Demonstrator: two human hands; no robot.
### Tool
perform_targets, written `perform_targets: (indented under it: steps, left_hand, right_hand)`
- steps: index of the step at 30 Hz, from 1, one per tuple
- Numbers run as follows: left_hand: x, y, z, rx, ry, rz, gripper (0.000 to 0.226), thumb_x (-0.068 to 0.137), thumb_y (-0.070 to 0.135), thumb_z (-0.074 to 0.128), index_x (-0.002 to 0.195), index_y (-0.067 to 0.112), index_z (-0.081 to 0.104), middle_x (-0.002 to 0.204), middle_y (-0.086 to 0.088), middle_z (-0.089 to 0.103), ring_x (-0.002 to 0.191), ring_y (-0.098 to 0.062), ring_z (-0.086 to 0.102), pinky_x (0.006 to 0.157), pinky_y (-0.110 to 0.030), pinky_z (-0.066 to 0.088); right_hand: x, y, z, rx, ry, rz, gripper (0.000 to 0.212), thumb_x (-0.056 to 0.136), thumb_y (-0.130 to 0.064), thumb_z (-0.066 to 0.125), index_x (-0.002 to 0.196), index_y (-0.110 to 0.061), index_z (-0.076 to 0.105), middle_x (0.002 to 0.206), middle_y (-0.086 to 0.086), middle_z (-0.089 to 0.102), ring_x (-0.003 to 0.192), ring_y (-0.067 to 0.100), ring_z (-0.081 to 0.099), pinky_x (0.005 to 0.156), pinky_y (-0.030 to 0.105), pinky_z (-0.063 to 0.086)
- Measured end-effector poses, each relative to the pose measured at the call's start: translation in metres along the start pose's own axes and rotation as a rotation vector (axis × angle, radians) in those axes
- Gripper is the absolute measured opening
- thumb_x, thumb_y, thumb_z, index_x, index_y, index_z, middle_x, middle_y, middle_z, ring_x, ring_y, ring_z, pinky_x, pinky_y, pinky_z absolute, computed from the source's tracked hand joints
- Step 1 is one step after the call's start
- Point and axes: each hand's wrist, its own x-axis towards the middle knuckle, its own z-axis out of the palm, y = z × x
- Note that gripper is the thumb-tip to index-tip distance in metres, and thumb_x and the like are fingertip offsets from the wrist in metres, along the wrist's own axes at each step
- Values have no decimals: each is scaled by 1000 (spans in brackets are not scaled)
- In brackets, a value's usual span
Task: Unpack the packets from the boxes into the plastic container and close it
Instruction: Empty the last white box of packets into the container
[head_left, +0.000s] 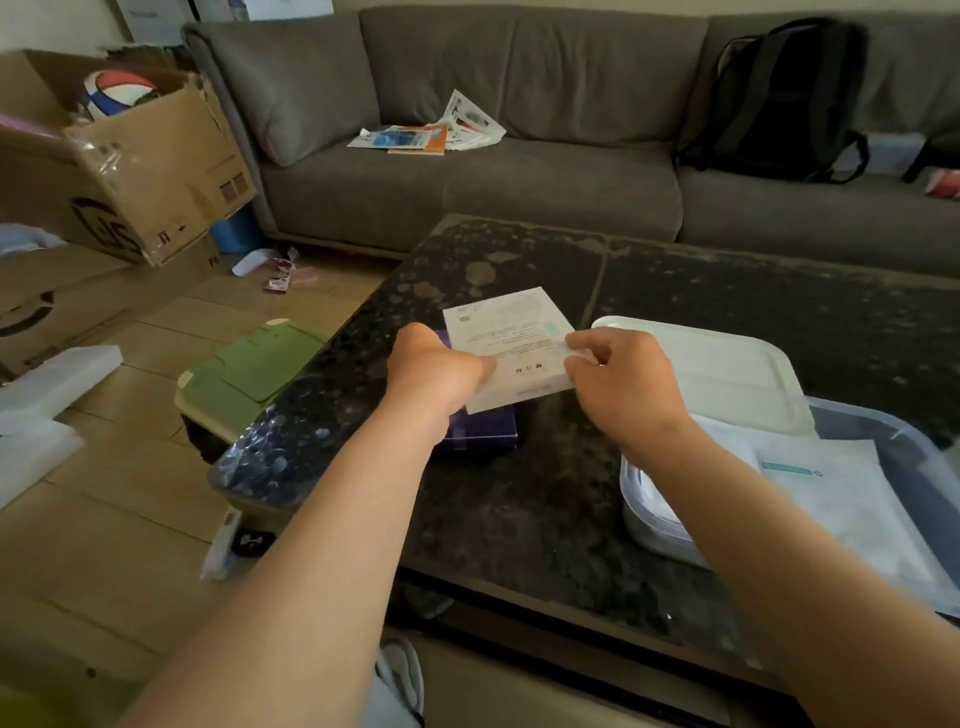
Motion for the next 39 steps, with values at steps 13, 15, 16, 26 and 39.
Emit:
perform_targets:
  steps: [13,15,16,26,39]
  left_hand:
    - [-62,29,73,-675,-540,-102,35,96,1,66,127,16,66,118,-9,78,110,-30,75,94,-56,60]
    - [-66,31,82,-686,-552,-83,36,96,0,66,129,14,65,117,-8,78,107,-29,76,91,-52,62]
    - [-68,31,88,-687,-549,-75,35,96,0,67,129,13,65,115,-8,79,105,-28,77,88,-49,64]
    - [-89,33,135,-572,-535,87,40,91,2,73,124,19,60,116,-2,78,106,-25,76,86,-47,64]
    - [-82,28,151,-449,-565,149,39,91,6,76,121,25,60,114,2,78,107,-24,75,87,-48,64]
  right_hand:
    - [-20,36,-105,196,191,19,18,99,-17,63,94,-31,73,100,-13,66,91,17,64,54,15,53]
    - [-23,40,-113,159,183,5,19,100,-15,60,100,-29,73,105,-12,63,95,17,62,50,12,51]
    - [-25,42,-119,136,178,10,20,100,-13,59,103,-29,72,108,-10,62,98,17,61,49,12,51]
    - [-31,73,-149,-217,76,-112,37,102,-19,55,133,-38,62,151,-8,36,131,17,43,60,2,46]
    - [-24,99,-149,-296,165,-281,14,95,-21,68,107,-25,74,120,-14,54,105,2,46,75,3,45]
